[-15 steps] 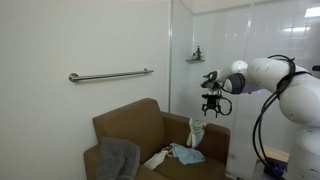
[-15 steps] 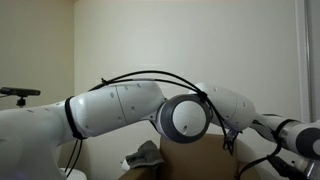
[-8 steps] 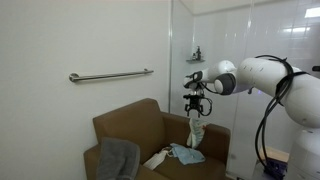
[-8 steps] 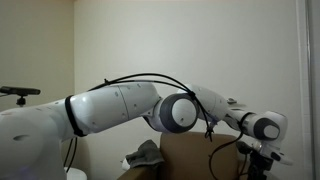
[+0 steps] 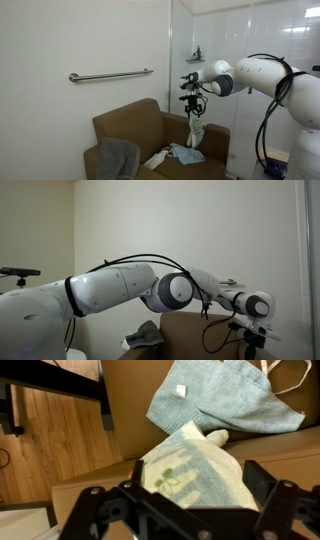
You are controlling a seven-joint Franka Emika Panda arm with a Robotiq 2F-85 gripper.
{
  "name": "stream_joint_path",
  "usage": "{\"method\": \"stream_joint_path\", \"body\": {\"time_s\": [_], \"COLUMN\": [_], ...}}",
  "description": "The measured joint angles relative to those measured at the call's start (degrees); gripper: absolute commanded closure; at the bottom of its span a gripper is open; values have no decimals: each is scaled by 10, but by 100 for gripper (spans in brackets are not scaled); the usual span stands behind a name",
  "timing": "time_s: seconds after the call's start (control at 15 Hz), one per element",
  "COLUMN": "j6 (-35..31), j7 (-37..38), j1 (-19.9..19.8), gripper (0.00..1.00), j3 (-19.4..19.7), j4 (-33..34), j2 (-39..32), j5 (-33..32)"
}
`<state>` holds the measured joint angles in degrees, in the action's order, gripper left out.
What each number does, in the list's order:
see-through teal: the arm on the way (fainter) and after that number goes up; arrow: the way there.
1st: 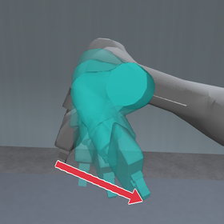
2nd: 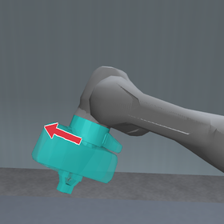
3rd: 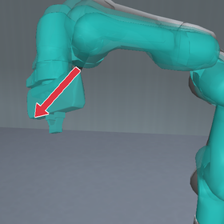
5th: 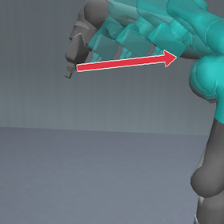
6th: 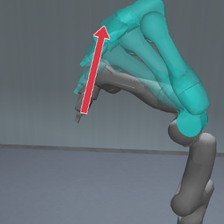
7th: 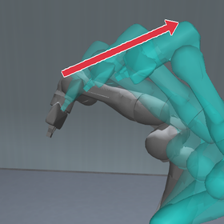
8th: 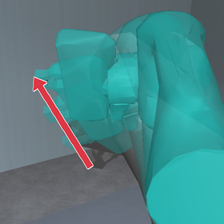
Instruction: Move the white towel from one armchair to another
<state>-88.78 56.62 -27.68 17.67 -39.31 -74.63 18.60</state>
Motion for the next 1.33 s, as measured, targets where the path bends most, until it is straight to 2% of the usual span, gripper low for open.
{"method": "stream_joint_path", "body": {"time_s": [0.67,1.07,1.33], "j6": [22,24,-32], "j7": [101,102,127], "j1": [-14,-13,-11], "gripper": [0,0,0], "j3": [4,4,-4], "j4": [0,0,0], "j2": [0,-2,-19], "j5": [17,17,27]}}
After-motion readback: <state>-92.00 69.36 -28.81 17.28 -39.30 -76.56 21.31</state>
